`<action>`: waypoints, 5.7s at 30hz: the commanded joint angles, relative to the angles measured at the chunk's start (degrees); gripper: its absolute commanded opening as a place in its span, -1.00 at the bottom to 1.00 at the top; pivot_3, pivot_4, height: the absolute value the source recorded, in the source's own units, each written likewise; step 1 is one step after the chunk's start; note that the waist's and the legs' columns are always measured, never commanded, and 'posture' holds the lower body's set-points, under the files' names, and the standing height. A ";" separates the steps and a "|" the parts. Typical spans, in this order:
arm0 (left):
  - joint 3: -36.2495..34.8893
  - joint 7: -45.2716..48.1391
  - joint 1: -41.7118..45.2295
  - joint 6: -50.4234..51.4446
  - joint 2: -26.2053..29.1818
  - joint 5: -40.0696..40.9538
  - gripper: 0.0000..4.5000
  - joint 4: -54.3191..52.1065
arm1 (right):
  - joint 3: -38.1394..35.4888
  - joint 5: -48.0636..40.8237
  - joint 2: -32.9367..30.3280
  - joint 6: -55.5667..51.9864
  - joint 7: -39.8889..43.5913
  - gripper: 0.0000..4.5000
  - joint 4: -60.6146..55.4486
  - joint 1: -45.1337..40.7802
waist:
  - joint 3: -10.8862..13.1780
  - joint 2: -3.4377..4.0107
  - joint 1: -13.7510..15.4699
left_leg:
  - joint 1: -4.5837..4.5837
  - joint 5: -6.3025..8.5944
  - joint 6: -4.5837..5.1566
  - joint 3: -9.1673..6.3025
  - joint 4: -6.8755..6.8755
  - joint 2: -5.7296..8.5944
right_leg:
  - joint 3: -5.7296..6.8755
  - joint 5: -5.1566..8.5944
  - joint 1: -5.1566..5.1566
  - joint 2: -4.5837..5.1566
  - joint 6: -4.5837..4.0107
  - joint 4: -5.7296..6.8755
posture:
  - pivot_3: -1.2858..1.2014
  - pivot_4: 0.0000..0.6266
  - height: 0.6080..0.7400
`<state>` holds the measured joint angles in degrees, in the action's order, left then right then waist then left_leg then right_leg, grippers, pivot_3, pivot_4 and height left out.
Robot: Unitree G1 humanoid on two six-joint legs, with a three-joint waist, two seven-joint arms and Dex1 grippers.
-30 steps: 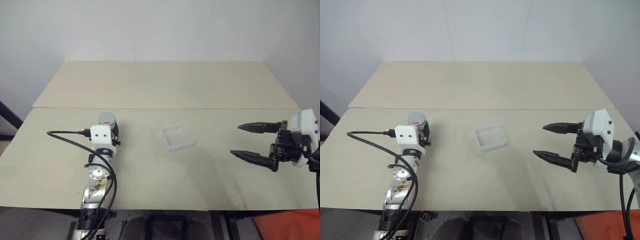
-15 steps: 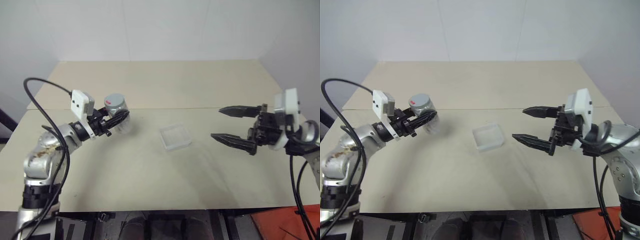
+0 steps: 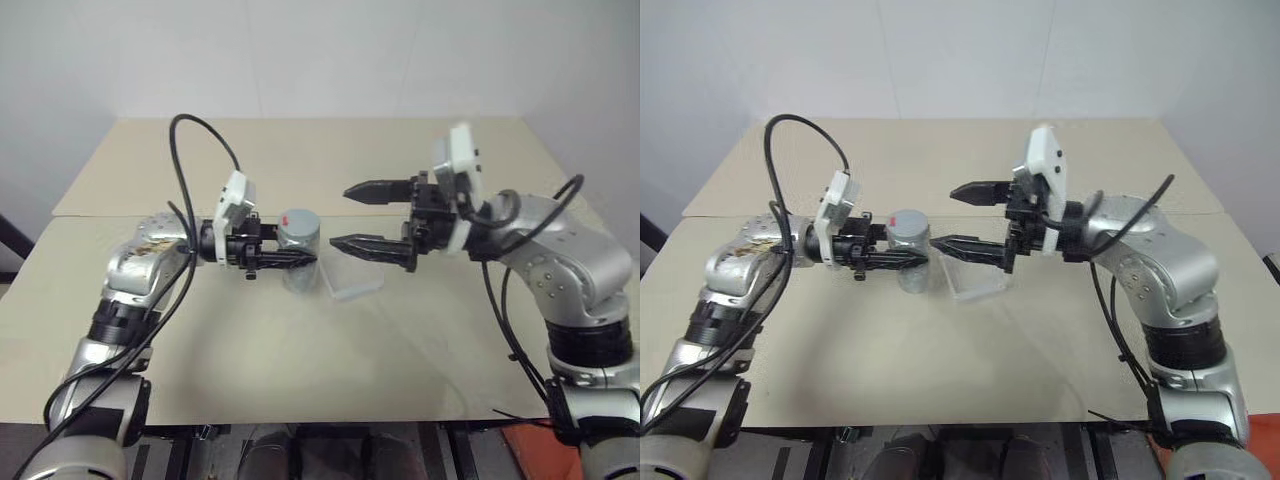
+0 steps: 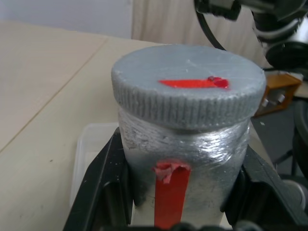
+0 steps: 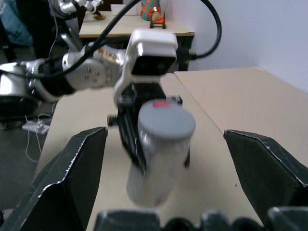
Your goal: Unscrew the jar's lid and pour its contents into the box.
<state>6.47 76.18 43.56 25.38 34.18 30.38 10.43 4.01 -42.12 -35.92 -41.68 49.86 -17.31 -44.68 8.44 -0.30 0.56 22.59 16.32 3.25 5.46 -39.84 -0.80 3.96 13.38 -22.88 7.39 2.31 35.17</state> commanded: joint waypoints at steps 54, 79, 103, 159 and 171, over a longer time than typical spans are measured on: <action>0.38 16.32 4.10 -7.02 -2.76 5.92 -0.13 -2.75 | 12.40 2.00 8.77 22.81 42.64 0.23 32.80 -14.96 | 0.00 0.02 -1.61 | 0.20 -0.06 -0.07 -0.02 -0.11 -0.04 | -0.01 -0.01 -0.28 -0.04 0.00 0.24 | 0.03 -0.52 1.00; -4.03 6.39 4.48 -11.87 -1.55 -2.61 -0.13 8.38 | 1.79 7.54 4.94 20.62 14.01 0.98 14.90 -7.48 | 0.02 0.04 -1.34 | 0.25 -0.08 -0.10 -0.02 -0.27 -0.09 | -0.02 0.00 -0.41 0.00 0.01 0.54 | 0.03 -0.52 1.00; -4.38 5.72 3.48 -11.24 -4.06 -3.00 -0.13 6.81 | 6.19 17.50 15.65 9.83 -1.23 0.98 14.09 -9.21 | 0.02 0.04 -1.44 | 0.25 -0.08 -0.10 -0.02 -0.25 -0.04 | -0.04 0.00 -0.42 0.00 0.01 0.56 | 0.03 -0.52 1.00; -5.66 2.95 2.06 -12.29 -6.03 -4.40 -0.13 6.37 | 6.23 20.08 16.30 13.28 3.04 0.98 18.59 -10.24 | 0.02 0.04 -1.46 | 0.25 -0.08 -0.10 -0.02 -0.23 -0.03 | -0.04 0.00 -0.43 0.00 0.01 0.56 | 0.03 -0.52 1.00; -5.94 3.69 1.24 -12.11 -5.12 -4.13 -0.13 5.35 | 1.57 17.25 13.29 13.45 6.37 0.98 21.00 -9.10 | 0.02 0.04 -1.52 | 0.25 -0.08 -0.10 -0.02 -0.23 -0.03 | -0.04 0.00 -0.43 0.00 0.01 0.56 | 0.03 -0.52 1.00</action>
<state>1.47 78.70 44.81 13.62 28.15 24.81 18.48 9.73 -24.02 -21.11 -29.26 56.38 3.48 -53.25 8.46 -0.26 -0.96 22.84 16.24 3.15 5.44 -40.07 -0.83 3.92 13.38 -23.31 7.39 2.32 35.73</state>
